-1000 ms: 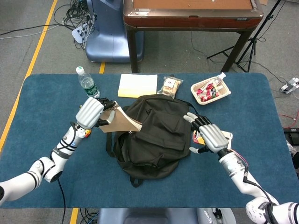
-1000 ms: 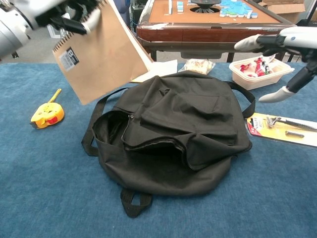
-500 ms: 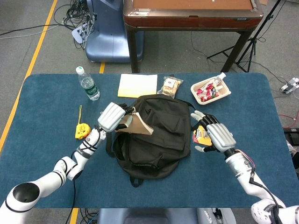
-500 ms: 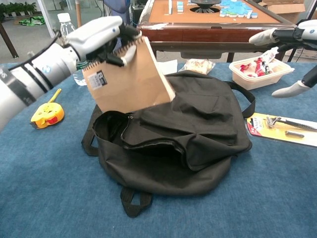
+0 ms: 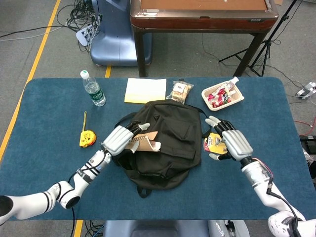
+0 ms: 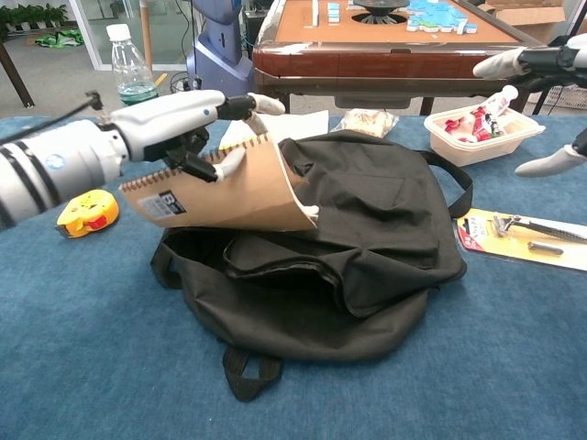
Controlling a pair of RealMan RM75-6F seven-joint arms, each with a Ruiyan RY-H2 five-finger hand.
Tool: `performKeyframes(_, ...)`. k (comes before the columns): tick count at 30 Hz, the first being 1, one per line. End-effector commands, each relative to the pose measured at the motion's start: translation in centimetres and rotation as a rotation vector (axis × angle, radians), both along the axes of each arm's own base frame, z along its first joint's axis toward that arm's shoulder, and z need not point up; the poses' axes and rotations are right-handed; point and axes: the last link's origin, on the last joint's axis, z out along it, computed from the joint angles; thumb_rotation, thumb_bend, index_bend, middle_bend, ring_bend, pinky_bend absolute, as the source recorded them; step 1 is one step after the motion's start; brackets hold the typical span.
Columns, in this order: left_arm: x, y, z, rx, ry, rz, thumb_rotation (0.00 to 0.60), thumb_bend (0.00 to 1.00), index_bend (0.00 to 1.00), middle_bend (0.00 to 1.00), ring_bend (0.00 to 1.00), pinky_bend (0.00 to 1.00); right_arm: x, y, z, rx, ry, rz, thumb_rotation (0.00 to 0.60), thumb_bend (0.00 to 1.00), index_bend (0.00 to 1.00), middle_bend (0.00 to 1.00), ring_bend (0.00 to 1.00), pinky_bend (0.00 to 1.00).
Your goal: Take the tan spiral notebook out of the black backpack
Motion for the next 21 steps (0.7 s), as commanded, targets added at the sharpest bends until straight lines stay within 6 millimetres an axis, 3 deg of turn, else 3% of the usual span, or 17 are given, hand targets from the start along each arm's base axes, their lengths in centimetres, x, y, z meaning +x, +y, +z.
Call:
performKeyframes(1,-1.6,-1.8,3.2,-0.019,0.075,0.084,0.584,0.27,0.07,0.2,0.11,0.29,-0.2,0.1,0.4,-0.008,0.0,-0.007,0.6,0.11,0.0,0.03,0.0,0.07)
performKeyframes(10,-4.2,-3.9,7.9,0.071,0.06,0.169,0.6,0.26,0.09,0.2,0.12,0.29,-2.0,1.3,1.8,-0.012,0.034,-0.06,0.6,0.13,0.0,0.05,0.0,0.07)
performKeyframes(16,-6.1,-5.2,8.6,0.028,0.041,0.257,0.6,0.24,0.11,0.2,0.15,0.29,-3.5,2.1,2.5,-0.018,0.043,-0.11,0.6,0.18,0.0,0.07,0.0,0.07)
performKeyframes(21,-6.4,-4.8,8.9,0.109,0.07,0.237,0.6,0.21,0.1,0.2,0.15,0.29,-4.1,2.5,2.8,-0.037,0.063,-0.111,0.6,0.18,0.0,0.08,0.0,0.07)
